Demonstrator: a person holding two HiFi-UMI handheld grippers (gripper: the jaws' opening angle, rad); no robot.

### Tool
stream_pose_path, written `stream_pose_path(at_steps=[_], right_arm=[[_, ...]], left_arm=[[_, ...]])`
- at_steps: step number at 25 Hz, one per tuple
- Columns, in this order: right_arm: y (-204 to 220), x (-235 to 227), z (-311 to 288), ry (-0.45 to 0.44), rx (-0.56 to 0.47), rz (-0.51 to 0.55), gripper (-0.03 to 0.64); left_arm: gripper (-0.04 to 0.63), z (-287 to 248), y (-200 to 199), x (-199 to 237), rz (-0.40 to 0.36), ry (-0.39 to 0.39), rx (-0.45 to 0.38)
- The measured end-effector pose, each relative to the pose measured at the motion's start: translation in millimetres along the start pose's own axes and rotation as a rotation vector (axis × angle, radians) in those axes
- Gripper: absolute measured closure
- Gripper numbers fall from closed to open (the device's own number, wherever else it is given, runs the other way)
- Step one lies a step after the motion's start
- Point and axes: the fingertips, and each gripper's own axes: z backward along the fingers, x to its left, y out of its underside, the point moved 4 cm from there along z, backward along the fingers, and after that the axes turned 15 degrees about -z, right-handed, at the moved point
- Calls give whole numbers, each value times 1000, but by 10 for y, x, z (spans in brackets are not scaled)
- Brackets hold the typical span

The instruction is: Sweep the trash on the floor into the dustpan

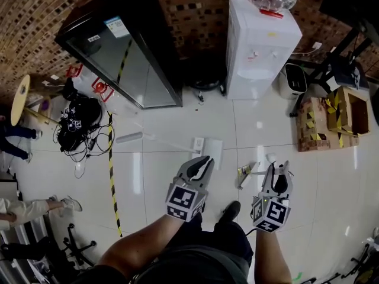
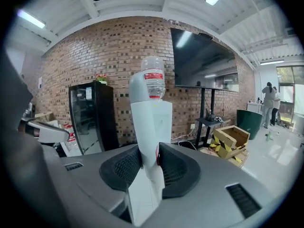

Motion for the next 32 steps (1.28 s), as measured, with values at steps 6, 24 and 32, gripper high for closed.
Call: stream_pose_path(at_steps=[6,24,32], right_arm=[[33,514,-260,-47,-10,-42,494],[-101,1330,-192,-279,1,-48,503],[-595,884,389,-253,-68,-18,505]], left_arm=[[545,74,54,296,-6,19,-1],[545,378,22,533,5,-25,-30],[545,478,-369,246,7,19,-100]])
